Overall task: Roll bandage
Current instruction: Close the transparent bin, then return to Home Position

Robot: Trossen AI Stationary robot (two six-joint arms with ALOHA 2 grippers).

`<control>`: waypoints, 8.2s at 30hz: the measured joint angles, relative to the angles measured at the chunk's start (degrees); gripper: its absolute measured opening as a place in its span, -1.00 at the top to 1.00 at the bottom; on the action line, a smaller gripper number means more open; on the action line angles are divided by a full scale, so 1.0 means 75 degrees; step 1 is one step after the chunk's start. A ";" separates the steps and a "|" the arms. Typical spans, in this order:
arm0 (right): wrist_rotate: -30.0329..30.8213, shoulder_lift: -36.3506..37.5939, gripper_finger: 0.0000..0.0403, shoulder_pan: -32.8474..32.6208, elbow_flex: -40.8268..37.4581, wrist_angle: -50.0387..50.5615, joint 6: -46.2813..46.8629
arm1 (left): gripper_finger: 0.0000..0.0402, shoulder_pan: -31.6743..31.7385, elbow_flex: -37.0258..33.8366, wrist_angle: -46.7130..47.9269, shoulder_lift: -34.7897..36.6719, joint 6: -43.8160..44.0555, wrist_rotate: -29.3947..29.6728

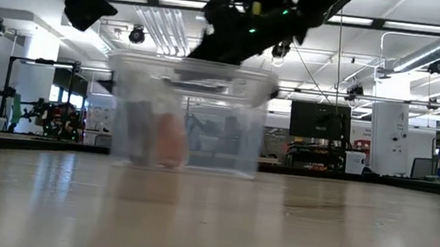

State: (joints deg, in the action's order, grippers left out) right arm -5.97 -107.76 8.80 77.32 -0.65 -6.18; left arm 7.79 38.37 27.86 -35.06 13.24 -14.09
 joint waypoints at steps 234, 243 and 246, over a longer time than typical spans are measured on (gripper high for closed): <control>0.4904 1.2945 0.08 -0.4722 -1.0217 -0.1284 0.0698 | 0.33 0.0268 -0.5042 -0.4378 0.4006 -0.1901 0.0953; 0.3399 1.2553 0.08 -0.4046 -1.0220 -0.1156 0.1568 | 0.31 0.0268 -0.5042 -0.4799 0.4000 -0.1843 0.0761; 0.3316 1.2340 0.08 -0.3368 -1.0223 -0.1188 0.1457 | 0.28 0.0266 -0.5045 -0.4868 0.4001 -0.1869 0.0573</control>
State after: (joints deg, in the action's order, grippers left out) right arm 18.90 -15.21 -16.46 0.64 -9.55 4.75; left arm 9.79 0.54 -8.64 -5.05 -0.78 -9.79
